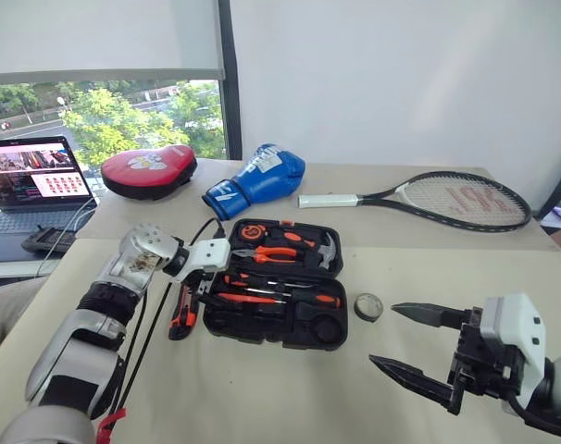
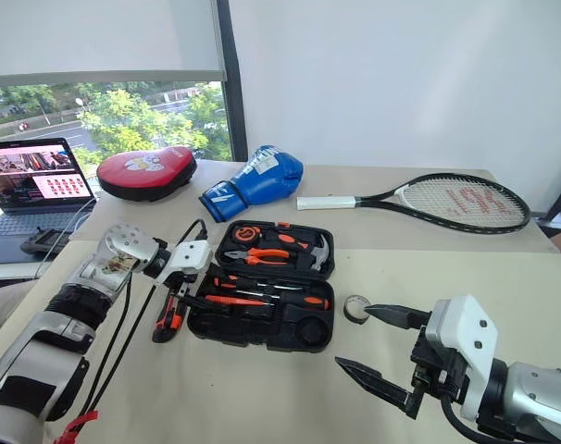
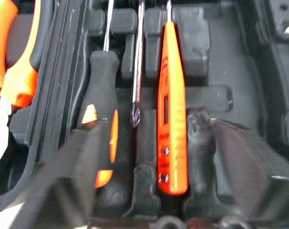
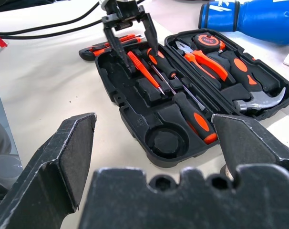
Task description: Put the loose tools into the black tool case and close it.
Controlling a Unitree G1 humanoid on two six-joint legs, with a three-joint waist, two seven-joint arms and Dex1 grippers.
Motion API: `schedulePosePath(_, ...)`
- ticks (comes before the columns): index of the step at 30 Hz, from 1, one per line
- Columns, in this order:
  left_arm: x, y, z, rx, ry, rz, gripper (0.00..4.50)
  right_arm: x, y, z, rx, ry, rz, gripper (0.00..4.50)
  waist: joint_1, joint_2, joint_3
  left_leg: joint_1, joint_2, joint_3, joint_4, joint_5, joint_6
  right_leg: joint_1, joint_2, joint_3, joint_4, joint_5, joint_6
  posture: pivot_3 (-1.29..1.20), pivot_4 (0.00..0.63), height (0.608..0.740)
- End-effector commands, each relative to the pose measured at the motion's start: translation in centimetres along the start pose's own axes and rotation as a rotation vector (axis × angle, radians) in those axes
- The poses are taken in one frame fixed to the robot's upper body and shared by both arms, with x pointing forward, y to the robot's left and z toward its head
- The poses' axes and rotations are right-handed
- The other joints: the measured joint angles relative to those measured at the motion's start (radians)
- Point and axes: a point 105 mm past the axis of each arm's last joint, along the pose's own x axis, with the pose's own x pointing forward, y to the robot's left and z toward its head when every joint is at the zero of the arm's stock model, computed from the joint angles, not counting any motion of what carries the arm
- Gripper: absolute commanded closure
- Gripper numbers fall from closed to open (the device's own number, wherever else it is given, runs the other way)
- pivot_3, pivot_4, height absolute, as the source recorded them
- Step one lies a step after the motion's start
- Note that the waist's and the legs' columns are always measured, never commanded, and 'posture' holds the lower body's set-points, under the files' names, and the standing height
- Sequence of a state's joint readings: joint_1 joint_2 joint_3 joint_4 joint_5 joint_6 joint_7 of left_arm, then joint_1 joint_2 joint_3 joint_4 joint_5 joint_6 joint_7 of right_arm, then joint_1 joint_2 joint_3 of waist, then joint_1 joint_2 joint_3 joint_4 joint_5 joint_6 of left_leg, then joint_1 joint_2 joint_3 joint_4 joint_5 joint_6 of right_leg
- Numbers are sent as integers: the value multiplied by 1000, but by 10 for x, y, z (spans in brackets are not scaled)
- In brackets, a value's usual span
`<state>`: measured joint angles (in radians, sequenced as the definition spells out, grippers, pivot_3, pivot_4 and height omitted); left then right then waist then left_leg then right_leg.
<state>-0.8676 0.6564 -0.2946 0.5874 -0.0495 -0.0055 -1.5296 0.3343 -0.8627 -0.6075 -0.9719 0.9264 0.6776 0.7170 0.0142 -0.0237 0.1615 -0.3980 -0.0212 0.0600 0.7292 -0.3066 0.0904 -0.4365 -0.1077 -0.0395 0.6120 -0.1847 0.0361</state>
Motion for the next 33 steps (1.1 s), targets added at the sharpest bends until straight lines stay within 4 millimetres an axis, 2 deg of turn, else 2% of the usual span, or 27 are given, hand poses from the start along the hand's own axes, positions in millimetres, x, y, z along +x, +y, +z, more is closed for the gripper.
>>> schedulePosePath(1, -21, 7, 34, -93, -207, 63, 444, -1, 0, 8, -51, -27, 3, 0, 0, 0, 0, -1, 0, 0, 1, 0, -1, -1, 0, 0, 0, 0, 0, 0, 150, 740)
schedulePosePath(3, -27, 10, 39, -176, -262, 100, 1004, 0, -1, 8, -52, -27, 3, 0, 1, 0, 0, -2, 0, -1, 1, 1, -1, -1, 0, 0, 0, 0, 0, 0, 150, 740)
schedulePosePath(4, -27, 10, 40, -201, -282, 125, 1118, 0, -1, 8, -52, -28, 3, 0, 2, 0, 0, -1, 0, -1, 1, 1, -1, -1, 0, 0, 0, 0, 0, 0, 150, 740)
schedulePosePath(8, -22, 9, 41, -299, -351, 235, 2736, 1, -2, 8, -55, -31, 3, 0, 1, 0, 0, 0, 0, -1, 1, 0, -1, 1, 0, 0, 0, 0, 1, 0, 150, 740)
schedulePosePath(11, -12, 1, 34, -354, -373, 346, 3895, 0, -2, 8, -56, -31, -2, 0, 0, 0, 0, 0, 0, -1, 1, 3, -5, 1, 0, 1, 0, 0, 1, 0, 150, 740)
schedulePosePath(13, -4, -7, 28, -368, -366, 417, 4482, -1, -1, 8, -55, -32, -5, 0, 0, 0, 0, 0, 0, -1, 1, 4, -7, 0, 0, 1, 0, 0, 1, 0, 150, 740)
schedulePosePath(16, 7, -14, 14, -426, -333, 548, 4482, -1, 0, 8, -52, -32, -6, 0, 1, 0, 0, 0, 0, -1, 1, 4, -8, 0, -1, 2, 0, 0, 1, 0, 150, 740)
schedulePosePath(20, 21, -28, 10, -434, -298, 580, 4482, -1, 0, 8, -51, -33, -5, 0, 11, 0, 0, 1, 0, -2, 1, 4, -7, 1, -3, 2, 0, 1, 0, 0, 150, 740)
schedulePosePath(24, 36, -44, -6, -436, -207, 558, 4482, -1, -1, 10, -55, -30, 0, 0, 17, 0, 0, 3, 0, -2, 0, 3, -6, 2, -5, 2, 0, 2, -1, 0, 150, 740)
schedulePosePath(29, 49, -57, -16, -464, -165, 499, 4482, -2, -2, 10, -58, -22, 4, 0, 24, 3, -2, 13, 1, -2, -2, 0, -3, 11, -7, 2, -2, 1, -2, 0, 150, 740)
schedulePosePath(33, 52, -54, -15, -509, -193, 498, 4482, -2, -4, 10, -59, -18, 7, 0, 25, 12, -7, 15, 1, -2, -3, 0, -2, 13, -7, 2, -2, 1, -3, 0, 150, 740)
